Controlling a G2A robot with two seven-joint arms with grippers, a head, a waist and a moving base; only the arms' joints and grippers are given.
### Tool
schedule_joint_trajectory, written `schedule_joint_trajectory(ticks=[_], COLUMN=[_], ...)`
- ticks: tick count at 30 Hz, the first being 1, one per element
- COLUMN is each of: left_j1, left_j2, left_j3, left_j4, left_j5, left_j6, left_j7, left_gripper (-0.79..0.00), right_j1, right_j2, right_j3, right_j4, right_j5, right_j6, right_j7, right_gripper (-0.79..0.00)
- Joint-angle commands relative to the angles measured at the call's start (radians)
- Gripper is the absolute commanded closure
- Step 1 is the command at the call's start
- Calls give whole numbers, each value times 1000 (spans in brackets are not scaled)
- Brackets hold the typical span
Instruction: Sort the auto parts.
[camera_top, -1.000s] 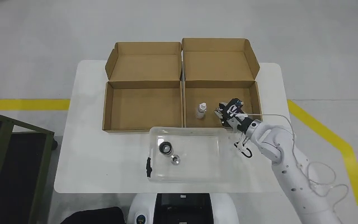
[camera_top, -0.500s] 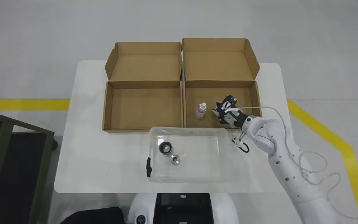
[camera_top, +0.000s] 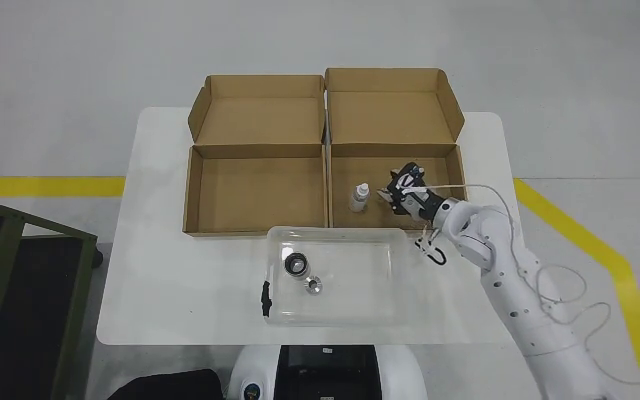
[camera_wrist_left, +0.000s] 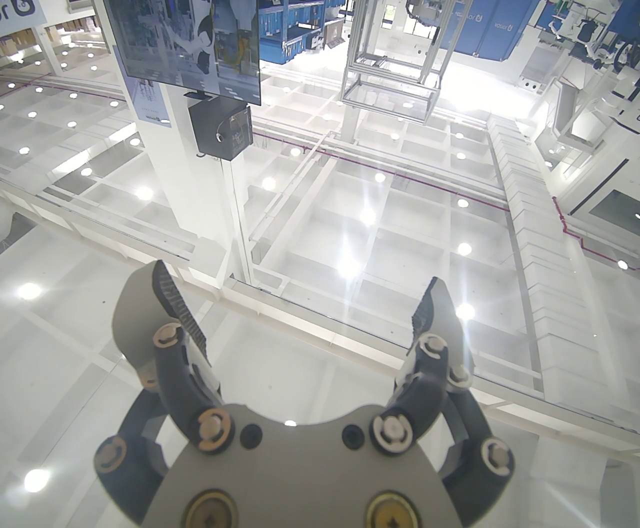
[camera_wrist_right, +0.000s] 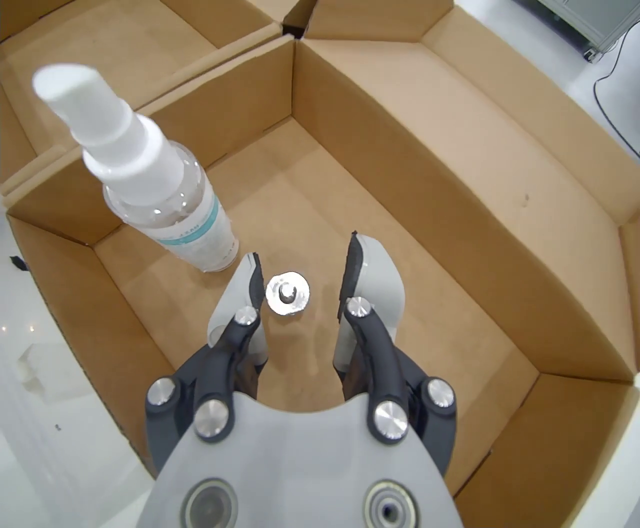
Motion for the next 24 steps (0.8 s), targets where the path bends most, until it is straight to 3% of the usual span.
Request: schedule_joint_trajectory(ticks=[1,10,16,24], left_j1=[0,0,0,0], left_j2=[0,0,0,0], left_j3=[0,0,0,0], left_j4=[0,0,0,0], left_j5=[0,0,0,0], left_j6=[0,0,0,0], left_j7=[0,0,0,0], left_gripper=[-785,-785,-785,-785], right_j1=[-6,-84,-176,-290], right_j2=[4,21,32,40], right_j3=[18,105,142,115], right_j4=[-28,-221,-384,-571], right_j5=[-3,48,60,70], right_j6=[0,-26,-54,-114], right_j7=[-2,-5,14,37], right_gripper=[-363,-406,-499,-539])
